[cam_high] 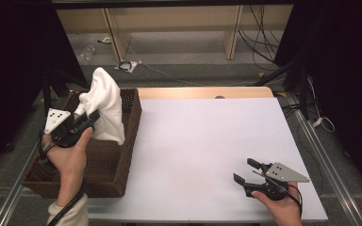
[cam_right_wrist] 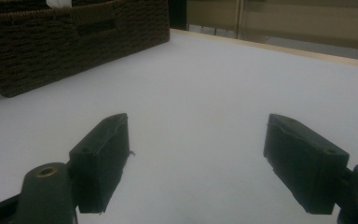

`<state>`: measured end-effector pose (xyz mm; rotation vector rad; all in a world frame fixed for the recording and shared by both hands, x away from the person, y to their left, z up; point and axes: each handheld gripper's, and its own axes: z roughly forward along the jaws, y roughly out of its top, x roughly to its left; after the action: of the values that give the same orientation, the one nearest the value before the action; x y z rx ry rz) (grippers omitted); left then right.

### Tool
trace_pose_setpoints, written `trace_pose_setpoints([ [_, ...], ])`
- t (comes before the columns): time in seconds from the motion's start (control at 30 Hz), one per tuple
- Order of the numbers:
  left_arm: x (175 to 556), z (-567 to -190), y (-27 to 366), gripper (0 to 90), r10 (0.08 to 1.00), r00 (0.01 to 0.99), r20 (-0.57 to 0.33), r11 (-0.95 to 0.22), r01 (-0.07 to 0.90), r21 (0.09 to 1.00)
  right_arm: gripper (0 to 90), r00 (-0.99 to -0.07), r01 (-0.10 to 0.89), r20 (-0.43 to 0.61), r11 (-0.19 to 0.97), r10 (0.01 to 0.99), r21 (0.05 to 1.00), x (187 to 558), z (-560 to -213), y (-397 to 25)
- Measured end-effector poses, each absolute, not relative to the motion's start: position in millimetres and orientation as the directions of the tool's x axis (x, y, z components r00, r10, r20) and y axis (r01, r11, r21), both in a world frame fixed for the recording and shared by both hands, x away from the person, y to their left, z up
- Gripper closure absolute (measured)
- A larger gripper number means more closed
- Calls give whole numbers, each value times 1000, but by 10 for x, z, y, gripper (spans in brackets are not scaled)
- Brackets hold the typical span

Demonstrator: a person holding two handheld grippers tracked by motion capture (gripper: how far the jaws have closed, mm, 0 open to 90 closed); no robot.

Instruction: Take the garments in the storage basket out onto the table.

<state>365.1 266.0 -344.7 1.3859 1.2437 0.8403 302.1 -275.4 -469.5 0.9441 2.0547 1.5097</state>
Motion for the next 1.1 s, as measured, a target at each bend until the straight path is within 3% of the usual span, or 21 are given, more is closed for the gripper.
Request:
trace_pose_setpoints([
  [1.1, 3596, -3371, 2434, 737, 949, 283, -139, 82, 205, 975, 238, -683, 273, 55, 185, 728, 944, 3023, -4700, -2754],
])
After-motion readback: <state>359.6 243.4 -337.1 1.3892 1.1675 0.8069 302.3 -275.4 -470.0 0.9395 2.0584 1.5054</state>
